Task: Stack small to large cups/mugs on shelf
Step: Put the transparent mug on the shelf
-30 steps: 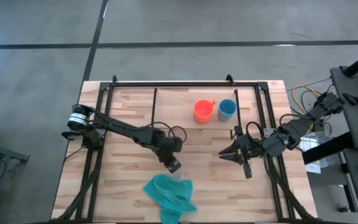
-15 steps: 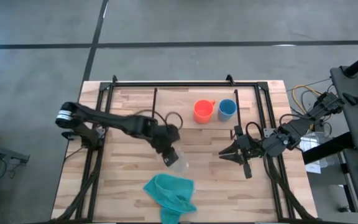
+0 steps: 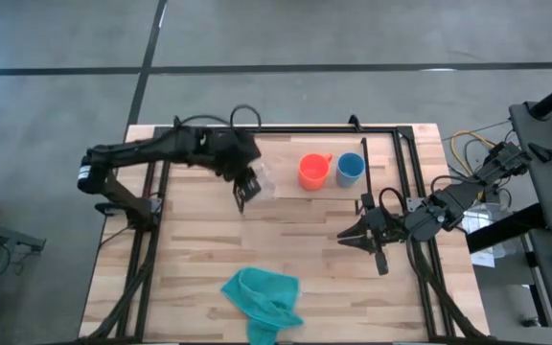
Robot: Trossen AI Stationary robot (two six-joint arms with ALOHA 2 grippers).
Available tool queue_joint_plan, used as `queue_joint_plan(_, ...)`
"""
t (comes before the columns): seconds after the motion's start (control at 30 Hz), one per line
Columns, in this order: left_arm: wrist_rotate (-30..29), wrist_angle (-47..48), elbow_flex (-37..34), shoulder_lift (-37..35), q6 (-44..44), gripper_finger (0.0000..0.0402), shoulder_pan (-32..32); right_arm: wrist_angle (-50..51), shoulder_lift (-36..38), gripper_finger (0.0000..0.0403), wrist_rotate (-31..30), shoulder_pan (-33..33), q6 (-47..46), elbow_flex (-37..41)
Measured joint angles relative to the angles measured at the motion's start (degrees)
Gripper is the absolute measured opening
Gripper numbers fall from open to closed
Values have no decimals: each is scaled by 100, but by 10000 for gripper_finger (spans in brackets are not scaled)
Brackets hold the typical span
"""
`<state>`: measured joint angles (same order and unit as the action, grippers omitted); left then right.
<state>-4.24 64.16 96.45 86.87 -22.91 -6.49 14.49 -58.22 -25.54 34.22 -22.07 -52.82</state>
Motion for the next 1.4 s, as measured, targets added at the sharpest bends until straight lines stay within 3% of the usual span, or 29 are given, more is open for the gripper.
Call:
queue_joint_plan(0.33, -30, 1050, 627, 695, 1337, 0, -835, -34, 0, 59, -2, 0, -198, 0)
queue_joint_plan(0.97, 95, 232, 577, 1110, 2946, 0, -1081, -202, 0, 59, -315, 0, -150, 0)
queue_joint_plan(1.23, 112, 231, 542, 1110, 3097, 1, -1137, -321, 0, 59, -315, 0, -150, 0)
queue_joint_plan(1.4, 150, 143, 557, 1151, 3125, 26, -1168, -324, 0, 59, -315, 0, -150, 0)
